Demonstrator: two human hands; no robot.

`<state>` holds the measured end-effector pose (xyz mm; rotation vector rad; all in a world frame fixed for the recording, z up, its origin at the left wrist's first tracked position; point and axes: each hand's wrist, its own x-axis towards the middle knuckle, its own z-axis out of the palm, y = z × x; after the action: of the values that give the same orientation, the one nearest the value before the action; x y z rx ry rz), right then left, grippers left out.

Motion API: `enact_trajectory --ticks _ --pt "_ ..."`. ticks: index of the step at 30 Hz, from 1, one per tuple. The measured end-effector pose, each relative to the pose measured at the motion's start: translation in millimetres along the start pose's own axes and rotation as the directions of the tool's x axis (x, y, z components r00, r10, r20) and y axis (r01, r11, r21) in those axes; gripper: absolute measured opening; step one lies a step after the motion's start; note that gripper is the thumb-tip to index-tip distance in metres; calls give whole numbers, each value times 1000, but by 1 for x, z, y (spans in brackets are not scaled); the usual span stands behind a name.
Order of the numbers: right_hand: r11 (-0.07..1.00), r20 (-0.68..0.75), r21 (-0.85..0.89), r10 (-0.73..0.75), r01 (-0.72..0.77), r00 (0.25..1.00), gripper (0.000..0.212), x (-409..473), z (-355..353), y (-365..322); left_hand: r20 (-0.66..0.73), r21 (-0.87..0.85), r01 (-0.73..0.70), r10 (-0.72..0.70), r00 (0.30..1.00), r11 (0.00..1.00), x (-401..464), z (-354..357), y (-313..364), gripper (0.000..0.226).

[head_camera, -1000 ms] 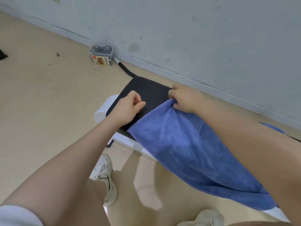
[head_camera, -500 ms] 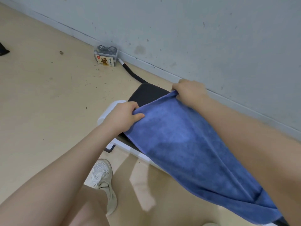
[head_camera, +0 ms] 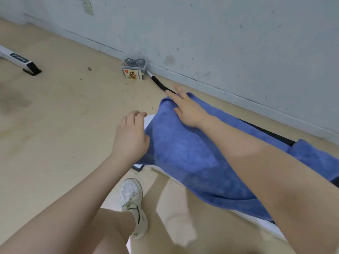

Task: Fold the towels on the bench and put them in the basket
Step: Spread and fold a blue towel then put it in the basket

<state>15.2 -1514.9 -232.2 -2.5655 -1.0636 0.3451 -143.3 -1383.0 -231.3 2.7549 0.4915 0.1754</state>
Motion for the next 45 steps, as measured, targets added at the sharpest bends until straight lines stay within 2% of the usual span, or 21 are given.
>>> enact_trajectory --ticks 2,5,8,10,12,14,16,20,23,26,28,30,32,33,35,37,39,42,43,45 --pt "998 -59 -53 30 -34 998 48 -27 -1 12 34 -49 -130 132 991 990 0 4 19 48" --pt "980 -131 -175 75 -98 988 20 -83 -12 42 137 -116 -329 343 929 937 0 20 56 37" --pt "927 -6 -333 182 -174 983 16 -151 -31 74 183 -220 -474 513 838 852 -10 40 106 37" --pt "876 90 -445 251 -187 964 15 -191 -45 88 240 -299 -521 592 769 799 -21 51 141 39" --pt "854 124 -480 291 -200 949 10 -225 -56 98 306 -362 -537 641 704 762 -33 60 171 42" --pt "837 173 -510 328 -201 929 30 -255 -60 103 392 -390 -543 668 633 744 -42 69 195 43" --pt "812 208 -546 372 -208 905 47 -279 -60 106 469 -346 -575 668 578 741 -51 76 212 43" --pt "786 186 -575 395 -226 900 31 -320 -62 115 527 -153 -588 569 631 794 -60 79 233 52" --pt "786 68 -554 371 -275 926 23 -351 -63 119 568 -30 -569 482 667 822 -66 79 245 63" --pt "755 -4 -558 411 -343 911 26 -380 -65 121 610 67 -532 388 691 844 -79 82 257 87" --pt "789 11 -430 490 -438 872 30 -398 -63 127 632 135 -535 343 695 834 -86 84 263 105" --pt "786 -125 -90 600 -612 790 31 -413 -60 136 650 190 -541 308 694 819 -89 84 269 114" --pt "699 -324 206 709 -685 626 34 -414 -57 147 637 198 -556 325 699 807 -87 82 272 111" --pt "642 -358 302 761 -704 541 37 -411 -57 154 611 157 -566 371 700 809 -85 82 277 104" --pt "543 -301 392 838 -742 454 47 -399 -59 166 545 23 -601 494 678 799 -80 87 287 82" --pt "502 -210 358 865 -787 456 53 -385 -60 174 509 -46 -667 592 625 744 -75 95 299 64" --pt "489 -159 205 871 -848 464 52 -373 -60 178 528 -59 -700 617 583 712 -66 104 310 55" --pt "479 -238 -106 839 -872 490 35 -364 -61 190 598 -25 -686 561 572 727 -49 118 322 54" --pt "492 -247 -150 821 -858 514 28 -361 -63 195 616 -3 -684 540 574 730 -45 122 324 55" --pt "533 -220 -131 807 -836 548 21 -355 -70 207 624 22 -678 520 583 734 -40 130 326 59"
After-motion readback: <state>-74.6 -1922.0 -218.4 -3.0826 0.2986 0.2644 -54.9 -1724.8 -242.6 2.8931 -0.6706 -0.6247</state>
